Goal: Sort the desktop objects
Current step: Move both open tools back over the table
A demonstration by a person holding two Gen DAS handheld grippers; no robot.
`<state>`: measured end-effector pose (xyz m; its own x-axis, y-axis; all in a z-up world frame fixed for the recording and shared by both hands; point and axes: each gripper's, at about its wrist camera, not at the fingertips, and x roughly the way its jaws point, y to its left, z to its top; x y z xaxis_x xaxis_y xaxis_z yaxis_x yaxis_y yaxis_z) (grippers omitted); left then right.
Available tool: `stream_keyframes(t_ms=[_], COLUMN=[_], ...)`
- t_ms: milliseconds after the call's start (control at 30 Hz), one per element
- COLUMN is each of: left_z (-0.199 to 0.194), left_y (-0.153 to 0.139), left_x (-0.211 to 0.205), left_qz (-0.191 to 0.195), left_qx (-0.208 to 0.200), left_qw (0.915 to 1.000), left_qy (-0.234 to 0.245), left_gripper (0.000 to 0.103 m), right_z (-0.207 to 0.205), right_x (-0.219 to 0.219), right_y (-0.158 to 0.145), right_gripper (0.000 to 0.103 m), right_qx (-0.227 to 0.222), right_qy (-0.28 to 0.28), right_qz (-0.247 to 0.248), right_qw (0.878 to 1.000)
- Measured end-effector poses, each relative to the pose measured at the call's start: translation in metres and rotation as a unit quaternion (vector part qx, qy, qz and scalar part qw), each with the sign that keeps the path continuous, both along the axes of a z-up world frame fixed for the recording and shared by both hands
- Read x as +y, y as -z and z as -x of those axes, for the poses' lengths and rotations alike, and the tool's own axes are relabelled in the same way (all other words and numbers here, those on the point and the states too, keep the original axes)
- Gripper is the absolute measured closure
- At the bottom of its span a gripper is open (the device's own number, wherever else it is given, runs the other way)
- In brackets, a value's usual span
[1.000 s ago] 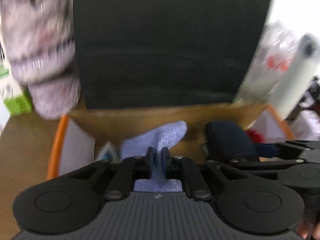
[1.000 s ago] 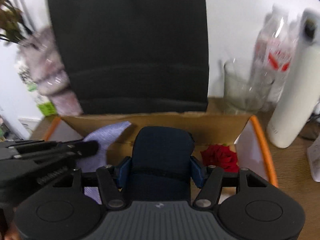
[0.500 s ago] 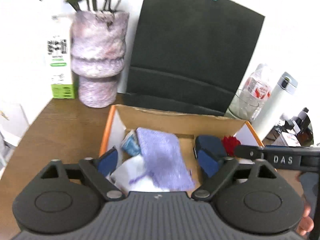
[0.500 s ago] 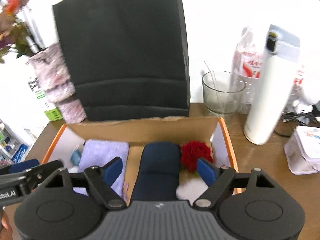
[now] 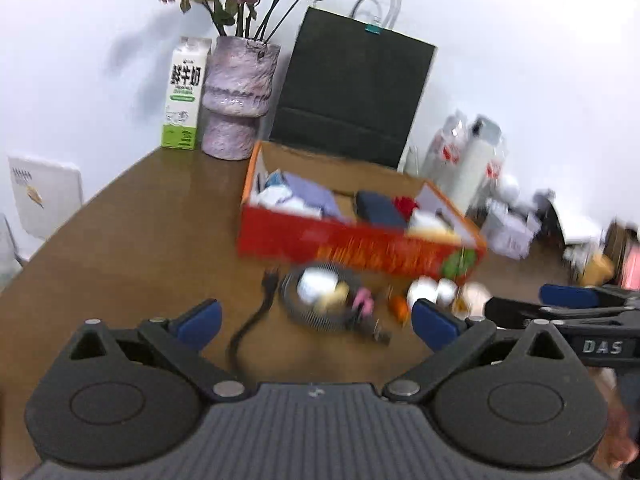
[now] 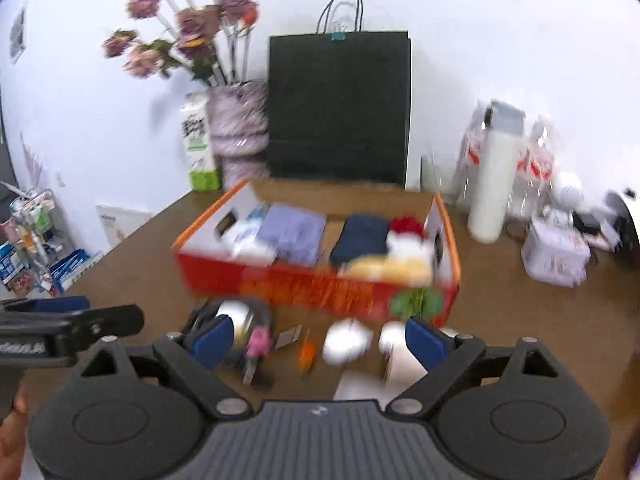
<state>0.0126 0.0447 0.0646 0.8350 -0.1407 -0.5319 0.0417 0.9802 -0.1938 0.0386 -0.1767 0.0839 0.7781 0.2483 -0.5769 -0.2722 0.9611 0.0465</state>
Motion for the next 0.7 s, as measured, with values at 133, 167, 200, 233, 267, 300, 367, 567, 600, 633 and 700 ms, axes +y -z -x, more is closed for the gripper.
stream_keyframes(t_ms=[133, 167, 200, 233, 267, 300, 367, 567, 600, 633, 700], left_z=[0.053, 0.062, 0.07, 0.076, 0.081, 0.082, 0.081, 0.08, 0.078, 0.077, 0.077], left_y=[0.033, 0.039, 0.043, 0.047, 0.051, 0.054, 0.058, 0.068, 0.068, 0.069, 0.069], left_x=[-0.006, -0.006, -0.005, -0.004, -0.003, -0.003, -0.007, -0.009, -0.009, -0.008, -0.008], left_qz=[-0.047, -0.049, -0.049, -0.044, -0.041, -0.045, -0.071, -0.074, -0.073, -0.07, -0.067], left_qx=[-0.017, -0.017, -0.015, -0.019, -0.025, -0.026, -0.016, 0.002, 0.011, 0.016, 0.016], left_qw=[0.9988, 0.9986, 0.9987, 0.9989, 0.9989, 0.9986, 0.9973, 0.9971, 0.9972, 0.9974, 0.9976], left_qy=[0.006, 0.009, 0.003, -0.001, 0.004, 0.01, 0.012, 0.013, 0.009, 0.005, 0.008], left_gripper=[0.0, 0.0, 0.0, 0.0, 0.0, 0.0, 0.0, 0.0, 0.0, 0.0, 0.0], right_z=[0.06, 0.072, 0.082, 0.087, 0.095, 0.101, 0.109, 0.116, 0.115, 0.113, 0.111], right_x=[0.004, 0.003, 0.003, 0.002, 0.002, 0.001, 0.003, 0.002, 0.001, -0.001, -0.005], right_y=[0.042, 0.052, 0.06, 0.066, 0.072, 0.075, 0.082, 0.088, 0.089, 0.088, 0.089], right_gripper=[0.011, 0.011, 0.011, 0.011, 0.011, 0.011, 0.011, 0.011, 0.011, 0.011, 0.011], right_qx=[0.005, 0.007, 0.011, 0.012, 0.013, 0.011, 0.005, -0.001, 0.001, 0.004, 0.008], right_qy=[0.003, 0.006, 0.012, 0.015, 0.02, 0.022, 0.02, 0.019, 0.022, 0.022, 0.026], right_qz=[-0.013, -0.016, -0.013, -0.009, -0.005, 0.0, 0.018, 0.019, 0.015, 0.008, -0.005], right_qw=[1.0, 1.0, 1.0, 1.0, 1.0, 1.0, 1.0, 1.0, 1.0, 1.0, 1.0])
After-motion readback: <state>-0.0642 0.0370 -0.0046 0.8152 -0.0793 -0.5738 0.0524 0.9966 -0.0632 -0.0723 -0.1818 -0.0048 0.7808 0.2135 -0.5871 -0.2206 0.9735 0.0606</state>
